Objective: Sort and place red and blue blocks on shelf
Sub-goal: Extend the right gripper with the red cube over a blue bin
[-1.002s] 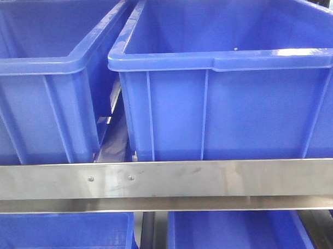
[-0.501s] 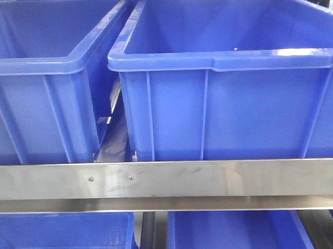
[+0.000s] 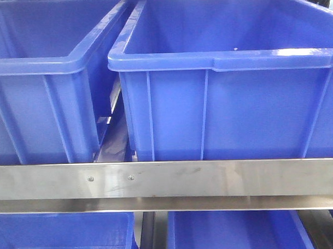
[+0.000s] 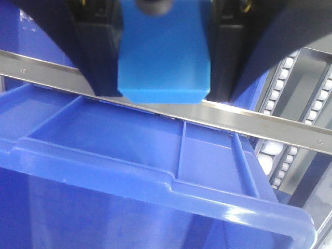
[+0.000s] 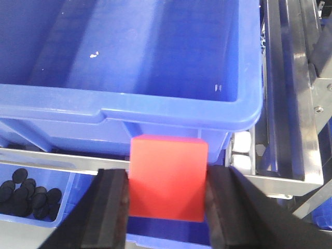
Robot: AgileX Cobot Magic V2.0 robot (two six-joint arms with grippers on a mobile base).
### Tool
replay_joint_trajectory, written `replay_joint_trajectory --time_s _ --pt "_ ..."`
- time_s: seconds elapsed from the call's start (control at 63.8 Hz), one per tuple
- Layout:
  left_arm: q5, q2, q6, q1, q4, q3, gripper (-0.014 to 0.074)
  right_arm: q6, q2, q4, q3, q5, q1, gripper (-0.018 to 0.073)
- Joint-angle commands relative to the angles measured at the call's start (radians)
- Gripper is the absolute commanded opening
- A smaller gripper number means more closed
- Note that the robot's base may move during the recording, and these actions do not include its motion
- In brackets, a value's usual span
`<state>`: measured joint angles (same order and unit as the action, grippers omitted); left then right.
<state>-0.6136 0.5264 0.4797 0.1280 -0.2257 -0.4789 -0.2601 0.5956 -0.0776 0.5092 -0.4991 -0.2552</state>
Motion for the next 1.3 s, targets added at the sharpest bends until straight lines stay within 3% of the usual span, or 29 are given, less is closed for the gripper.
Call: replay_joint_trajectory --time_s 0.0,0.924,1.284 --pt "0.075 0.001 0.010 0.000 -0.011 -0.029 0.0125 0.000 0.000 -0.010 0.028 0.068 0.005 0.0050" --pt "0.079 0.001 0.010 0.000 -0.008 -0.029 0.0125 0.000 0.000 -0.010 0.028 0.069 0.005 0.0050" --pt "0.240 0.001 0.010 0.000 0.030 -0.032 0.0125 0.000 0.000 -0.010 0.049 0.163 0.005 0.0050"
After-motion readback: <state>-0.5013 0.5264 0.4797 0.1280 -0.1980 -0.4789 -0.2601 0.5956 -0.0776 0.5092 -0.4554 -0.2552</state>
